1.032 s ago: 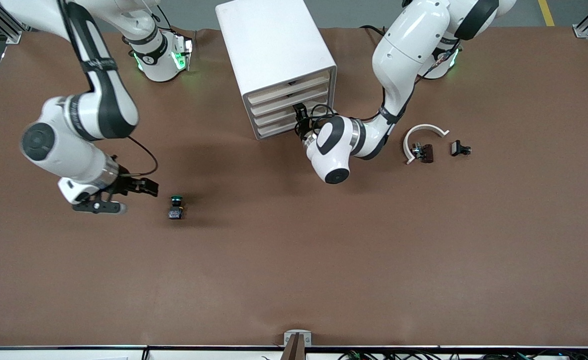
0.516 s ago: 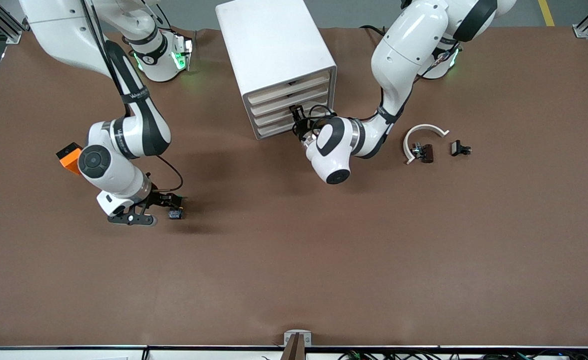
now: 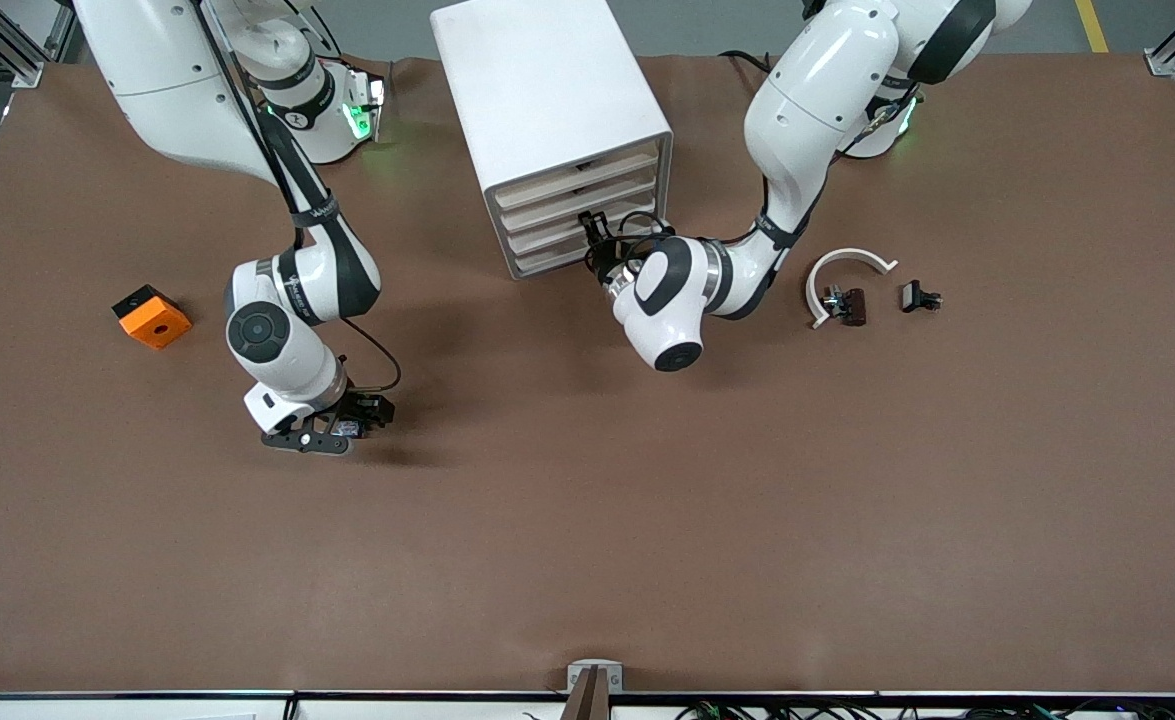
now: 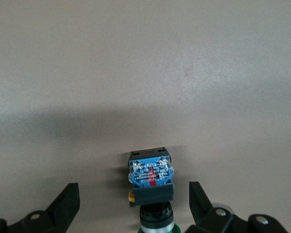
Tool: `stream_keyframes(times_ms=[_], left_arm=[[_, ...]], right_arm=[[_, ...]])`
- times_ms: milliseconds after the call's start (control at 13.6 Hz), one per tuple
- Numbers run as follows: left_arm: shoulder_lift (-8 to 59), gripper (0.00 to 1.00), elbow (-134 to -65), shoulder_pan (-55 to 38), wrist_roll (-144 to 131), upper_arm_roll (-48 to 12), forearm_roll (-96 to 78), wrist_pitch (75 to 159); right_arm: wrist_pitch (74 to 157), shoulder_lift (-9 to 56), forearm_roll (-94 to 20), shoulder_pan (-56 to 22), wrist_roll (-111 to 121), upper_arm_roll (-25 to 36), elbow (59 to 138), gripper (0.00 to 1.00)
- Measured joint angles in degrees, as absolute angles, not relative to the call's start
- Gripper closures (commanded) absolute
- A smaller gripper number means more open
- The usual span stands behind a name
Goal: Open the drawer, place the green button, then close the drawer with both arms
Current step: 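Pull the drawer further with the left gripper while the right gripper grasps the button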
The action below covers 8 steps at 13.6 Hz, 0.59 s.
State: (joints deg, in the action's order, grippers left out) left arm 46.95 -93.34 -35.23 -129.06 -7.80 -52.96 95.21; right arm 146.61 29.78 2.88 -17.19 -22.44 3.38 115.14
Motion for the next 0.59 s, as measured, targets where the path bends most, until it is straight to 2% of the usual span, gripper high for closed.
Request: stream_keyframes(times_ms=[590], left_arm=[[48.24, 1.0, -89.7, -32.54, -128.25, -3.99, -52.79, 93.46]], right_arm=[[147.41, 30.8, 6.2, -16.94, -22.5, 4.47, 114.82, 0.0]])
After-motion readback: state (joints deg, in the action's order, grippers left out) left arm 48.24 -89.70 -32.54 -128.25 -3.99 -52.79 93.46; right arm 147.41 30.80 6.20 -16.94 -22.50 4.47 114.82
